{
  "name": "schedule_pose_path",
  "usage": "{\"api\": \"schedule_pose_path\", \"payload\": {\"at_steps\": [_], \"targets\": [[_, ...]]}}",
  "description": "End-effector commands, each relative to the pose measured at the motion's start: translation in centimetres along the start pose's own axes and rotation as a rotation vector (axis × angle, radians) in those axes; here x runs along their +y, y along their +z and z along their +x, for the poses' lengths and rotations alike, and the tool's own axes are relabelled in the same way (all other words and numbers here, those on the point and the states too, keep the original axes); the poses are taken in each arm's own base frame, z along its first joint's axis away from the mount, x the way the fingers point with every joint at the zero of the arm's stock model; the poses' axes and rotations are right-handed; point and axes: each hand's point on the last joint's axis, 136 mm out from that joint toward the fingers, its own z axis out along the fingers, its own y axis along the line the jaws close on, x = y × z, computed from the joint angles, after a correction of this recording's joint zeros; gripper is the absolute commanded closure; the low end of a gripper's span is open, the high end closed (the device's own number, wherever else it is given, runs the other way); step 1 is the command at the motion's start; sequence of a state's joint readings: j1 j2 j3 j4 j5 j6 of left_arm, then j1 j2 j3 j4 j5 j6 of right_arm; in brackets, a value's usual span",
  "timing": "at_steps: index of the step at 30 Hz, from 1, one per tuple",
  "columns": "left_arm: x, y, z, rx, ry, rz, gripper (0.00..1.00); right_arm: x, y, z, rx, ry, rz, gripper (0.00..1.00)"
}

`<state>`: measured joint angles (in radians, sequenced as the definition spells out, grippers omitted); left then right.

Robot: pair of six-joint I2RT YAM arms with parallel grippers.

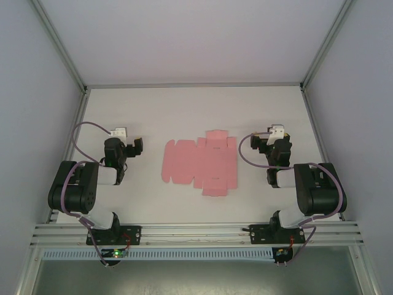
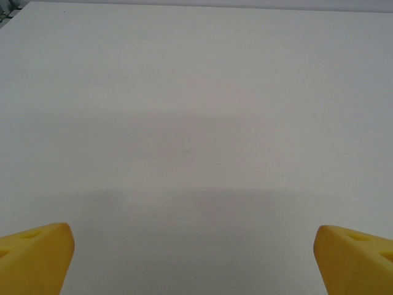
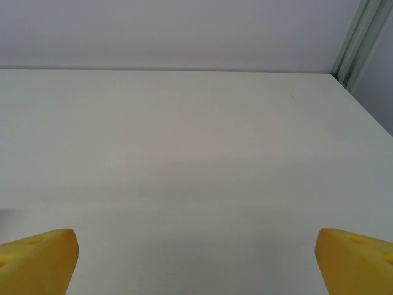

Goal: Assemble paper box

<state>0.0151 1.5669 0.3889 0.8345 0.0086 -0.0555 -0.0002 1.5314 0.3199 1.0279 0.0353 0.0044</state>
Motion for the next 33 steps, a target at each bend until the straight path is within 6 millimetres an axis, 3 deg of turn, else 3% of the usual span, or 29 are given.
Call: {"api": "schedule_pose_path", "payload": {"at_steps": [1,9,17,22,24,27,30,33], "targets": [[-0.2,0.1,-1.6,-0.040,0.020,0.008,0.00,0.3,0.0,-1.1,-0.031,0.016,-0.016,0.02],[-0.1,0.1,-1.7,-0.036,0.018,0.007,0.00,0.3,0.0,-1.3,-0.038,0.012,-0.019,0.02],[1.1,-1.6,-5.1,0.071,-0.083,-0.083,0.00,0.8,-1.5,-5.2,0.058,0.004,0.077,0.02],[-2.1,-4.3,-7.5,0.092,-0.264,0.064,0.00,4.2,-4.6,-7.4,0.150,0.124,0.021,0.02],[-3.2,-5.3,-7.4,0.128,-0.344,0.106,0.00,5.5,-5.8,-6.8,0.211,0.205,-0.007,0.02],[-5.7,-6.6,-6.5,0.178,-0.411,0.177,0.00,9.5,-7.1,-5.7,0.283,0.278,-0.138,0.02],[-8.9,-7.4,-4.8,0.225,-0.401,0.230,0.00,14.0,-7.9,-3.6,0.347,0.227,-0.268,0.02],[-11.4,-7.8,-3.3,0.299,-0.373,0.268,0.00,16.8,-7.9,-1.2,0.447,0.205,-0.339,0.04]]}}
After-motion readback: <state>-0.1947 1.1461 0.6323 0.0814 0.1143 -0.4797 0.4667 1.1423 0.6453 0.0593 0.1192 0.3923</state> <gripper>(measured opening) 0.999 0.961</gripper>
